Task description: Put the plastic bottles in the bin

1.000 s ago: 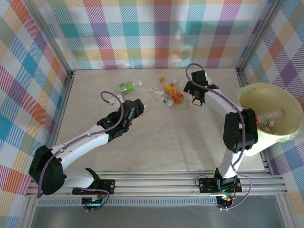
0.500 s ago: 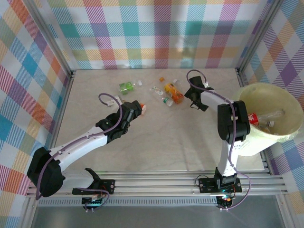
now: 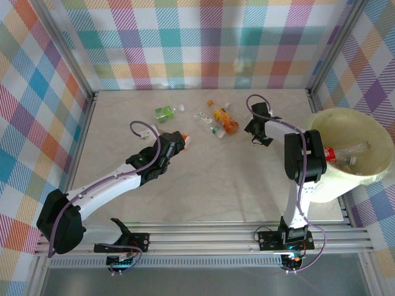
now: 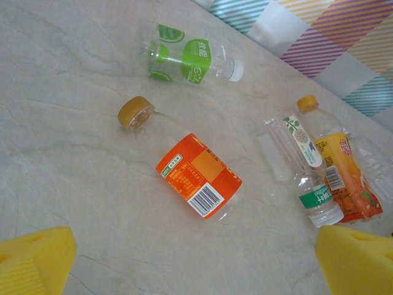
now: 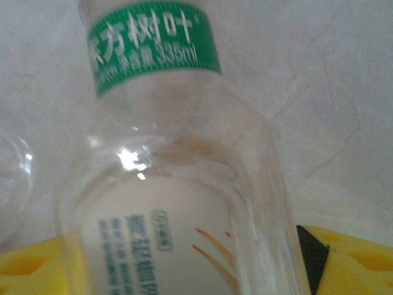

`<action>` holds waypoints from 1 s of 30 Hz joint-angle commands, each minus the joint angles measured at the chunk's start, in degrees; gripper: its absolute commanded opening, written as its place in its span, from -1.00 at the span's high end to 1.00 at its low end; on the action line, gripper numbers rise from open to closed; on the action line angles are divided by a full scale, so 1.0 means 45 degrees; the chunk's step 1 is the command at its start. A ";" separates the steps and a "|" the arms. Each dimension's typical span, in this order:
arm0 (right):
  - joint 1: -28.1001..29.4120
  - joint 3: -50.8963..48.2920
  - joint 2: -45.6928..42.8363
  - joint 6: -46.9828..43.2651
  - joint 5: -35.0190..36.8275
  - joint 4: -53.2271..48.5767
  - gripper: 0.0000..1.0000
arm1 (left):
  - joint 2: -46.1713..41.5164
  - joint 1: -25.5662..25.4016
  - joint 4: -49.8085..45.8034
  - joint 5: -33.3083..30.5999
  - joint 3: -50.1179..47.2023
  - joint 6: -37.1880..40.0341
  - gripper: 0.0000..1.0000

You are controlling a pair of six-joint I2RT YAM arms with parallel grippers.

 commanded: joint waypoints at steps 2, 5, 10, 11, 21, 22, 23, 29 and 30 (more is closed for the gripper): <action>0.0008 -0.0835 -0.0795 -0.0839 -0.0267 0.0947 -0.47 | 0.0008 0.0135 -0.0013 0.0261 0.0071 -0.0008 -1.00; 0.0020 -0.1138 -0.1317 -0.1943 -0.0710 0.1309 -0.35 | -0.0033 0.0133 0.0304 0.0673 0.0071 0.0398 -1.00; 0.0040 -0.1309 -0.2460 -0.3756 -0.1966 0.1096 -0.15 | 0.0079 0.0141 0.1113 0.1695 0.0144 0.1157 -1.00; 0.0060 -0.1347 -0.2723 -0.4027 -0.2184 0.1005 -0.12 | 0.0164 0.0133 0.1285 0.1912 0.0187 0.1285 -1.00; 0.0557 -0.1496 -0.5404 -0.5651 -0.3514 0.0173 0.14 | 0.0825 0.0111 0.2106 0.2990 0.0636 0.1798 -1.00; 0.0582 -0.1479 -0.5744 -0.5721 -0.3623 0.0115 0.15 | 0.0821 0.0128 0.2106 0.2980 0.0679 0.1840 -1.00; 0.0587 -0.1448 -0.6093 -0.5782 -0.3791 0.0059 0.16 | 0.0812 0.0125 0.2106 0.2969 0.0689 0.1877 -1.00; 0.0596 -0.0643 -0.7954 -0.6379 -0.4435 -0.0782 0.20 | 0.0759 0.0111 0.2046 0.2918 0.0700 0.1922 -1.00; 0.0606 -0.0494 -0.8236 -0.6470 -0.4457 -0.0914 0.21 | 0.0751 0.0111 0.2028 0.2915 0.0693 0.1926 -1.00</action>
